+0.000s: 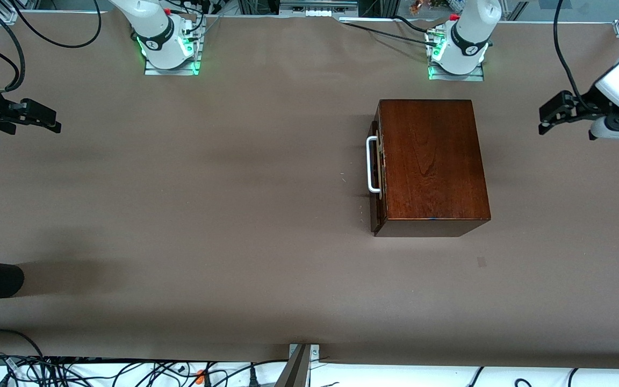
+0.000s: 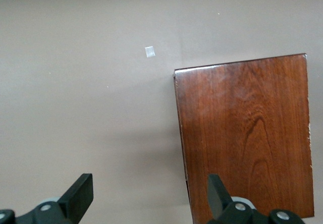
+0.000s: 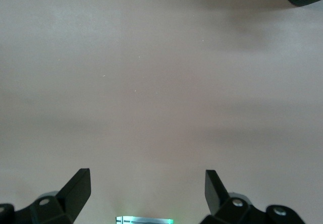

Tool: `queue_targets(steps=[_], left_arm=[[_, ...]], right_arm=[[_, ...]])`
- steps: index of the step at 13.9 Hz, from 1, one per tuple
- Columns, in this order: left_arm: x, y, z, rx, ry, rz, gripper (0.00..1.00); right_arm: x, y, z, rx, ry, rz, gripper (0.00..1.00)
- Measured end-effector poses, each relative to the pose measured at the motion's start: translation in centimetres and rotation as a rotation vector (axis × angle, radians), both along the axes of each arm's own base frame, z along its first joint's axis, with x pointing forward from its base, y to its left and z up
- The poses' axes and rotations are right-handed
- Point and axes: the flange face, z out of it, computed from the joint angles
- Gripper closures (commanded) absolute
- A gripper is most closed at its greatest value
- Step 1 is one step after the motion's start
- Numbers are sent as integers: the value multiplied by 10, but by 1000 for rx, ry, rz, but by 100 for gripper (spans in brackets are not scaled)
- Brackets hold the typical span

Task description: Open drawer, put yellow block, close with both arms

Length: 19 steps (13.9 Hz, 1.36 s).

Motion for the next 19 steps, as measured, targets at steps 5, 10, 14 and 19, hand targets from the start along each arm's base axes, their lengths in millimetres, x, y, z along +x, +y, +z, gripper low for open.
queue_targets(steps=[5,10,14,19], left_arm=[[10,-6,-8,1,14,-9,0],[7,-18,-10,2,31,-8,0],[7,-18,-10,2,33,-2,0],[7,-17,-10,2,34,1,0]], right_arm=[[0,-6,1,0,-4,-11,0],[5,-4,5,-4,-46,-6,0],[6,-4,6,-6,-57,-5,0],[6,-4,6,-6,-57,-6,0]])
